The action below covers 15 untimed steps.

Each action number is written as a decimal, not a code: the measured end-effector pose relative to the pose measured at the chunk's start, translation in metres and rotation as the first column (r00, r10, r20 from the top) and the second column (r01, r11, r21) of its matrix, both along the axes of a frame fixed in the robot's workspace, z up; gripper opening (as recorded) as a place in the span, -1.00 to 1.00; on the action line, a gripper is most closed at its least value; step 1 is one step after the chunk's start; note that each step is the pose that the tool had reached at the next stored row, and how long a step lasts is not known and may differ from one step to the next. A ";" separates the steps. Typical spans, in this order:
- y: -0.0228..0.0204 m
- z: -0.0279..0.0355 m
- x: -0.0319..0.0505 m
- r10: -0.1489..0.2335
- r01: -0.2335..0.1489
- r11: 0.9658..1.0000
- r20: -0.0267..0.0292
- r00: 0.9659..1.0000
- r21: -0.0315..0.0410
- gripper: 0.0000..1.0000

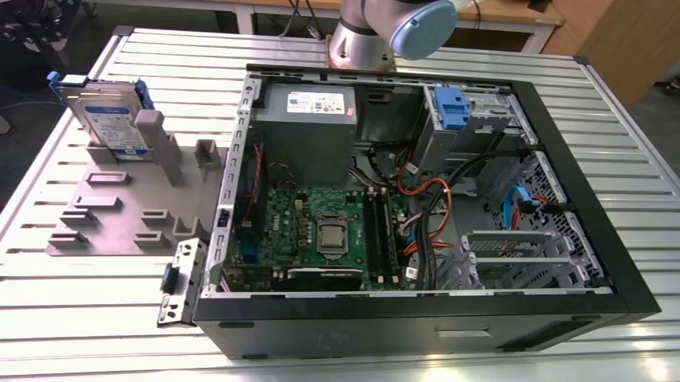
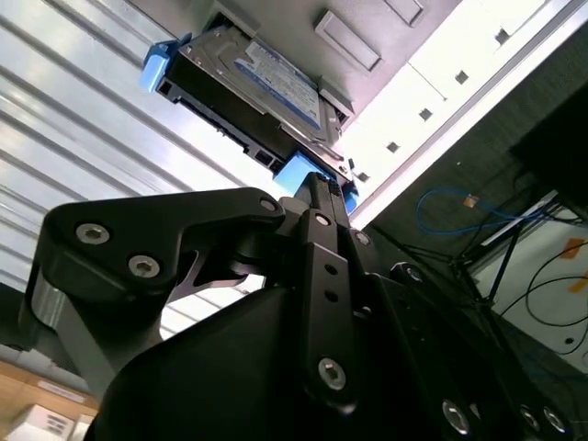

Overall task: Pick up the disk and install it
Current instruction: 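Pick up the disk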

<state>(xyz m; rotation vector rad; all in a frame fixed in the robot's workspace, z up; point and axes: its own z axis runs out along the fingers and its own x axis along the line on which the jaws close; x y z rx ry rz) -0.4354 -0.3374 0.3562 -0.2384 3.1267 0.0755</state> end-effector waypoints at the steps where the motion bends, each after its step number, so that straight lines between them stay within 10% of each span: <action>1: 0.0000 0.0000 0.0000 0.015 -0.015 1.000 0.000 1.000 0.000 -0.79; 9: 0.0000 0.0000 0.0000 0.124 -0.124 0.992 0.000 0.992 0.000 -0.79; 15: 0.0000 0.0000 0.0000 0.135 -0.135 0.991 0.000 0.991 0.000 -0.79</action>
